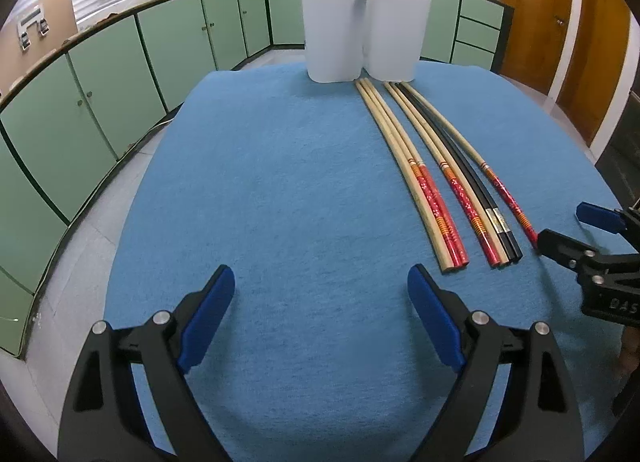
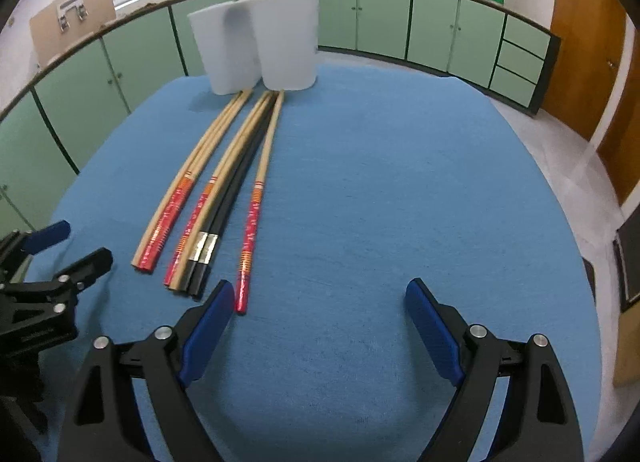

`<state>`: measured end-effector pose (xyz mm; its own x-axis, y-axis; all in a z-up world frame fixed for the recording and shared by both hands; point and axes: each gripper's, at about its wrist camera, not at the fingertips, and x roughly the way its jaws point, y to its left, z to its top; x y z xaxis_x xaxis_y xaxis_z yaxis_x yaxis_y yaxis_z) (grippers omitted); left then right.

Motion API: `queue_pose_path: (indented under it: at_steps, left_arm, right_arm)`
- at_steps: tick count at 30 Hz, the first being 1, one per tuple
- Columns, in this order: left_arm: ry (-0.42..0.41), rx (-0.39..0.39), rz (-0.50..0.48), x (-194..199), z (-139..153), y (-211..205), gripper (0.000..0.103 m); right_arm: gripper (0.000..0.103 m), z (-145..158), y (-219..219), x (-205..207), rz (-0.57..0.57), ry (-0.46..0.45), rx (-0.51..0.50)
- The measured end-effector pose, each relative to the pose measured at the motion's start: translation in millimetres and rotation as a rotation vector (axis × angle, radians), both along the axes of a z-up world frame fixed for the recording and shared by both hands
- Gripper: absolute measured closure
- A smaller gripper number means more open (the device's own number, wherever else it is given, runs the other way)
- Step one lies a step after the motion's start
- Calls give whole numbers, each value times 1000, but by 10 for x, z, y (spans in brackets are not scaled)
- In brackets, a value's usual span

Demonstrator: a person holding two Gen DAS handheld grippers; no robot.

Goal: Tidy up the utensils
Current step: 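Open both tools and withdraw them from the holder, then grasp a red-patterned chopstick by its tip with the right tool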

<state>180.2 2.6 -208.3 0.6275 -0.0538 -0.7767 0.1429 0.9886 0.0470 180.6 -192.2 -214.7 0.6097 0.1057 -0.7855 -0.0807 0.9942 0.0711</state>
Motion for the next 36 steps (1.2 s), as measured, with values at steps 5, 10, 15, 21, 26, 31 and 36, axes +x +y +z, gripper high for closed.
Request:
queue_pose_path:
  at_steps: [5,10,15,21,26,31,36]
  left_arm:
    - [-3,-2,6,-28,9,-12,17]
    - [5,1,1,-38,1,-30,16]
    - [24,2,-15,-5,-22,-112,16]
    - [28,-15,-54,2,-13,-275,16]
    - [39,13,-54,111,-42,-347,16]
    - [52,12,-40,143,-65,-315,13]
    - [58,-6,14,123,-70,-149,12]
  right_arm:
    - [46,-19,123,-39,54,-6,73]
    - [73,-29,212,-72,54,-31,28]
    - [97,-18,238,-75,73,-31,21]
    - [97,-14,80,-94,39,-27,54]
    - [97,-19,-60,-64,22,-26,60]
    - [97,-36,-80,-58,26,-28,67]
    - [97,-47,-99,-64,26,-29,76]
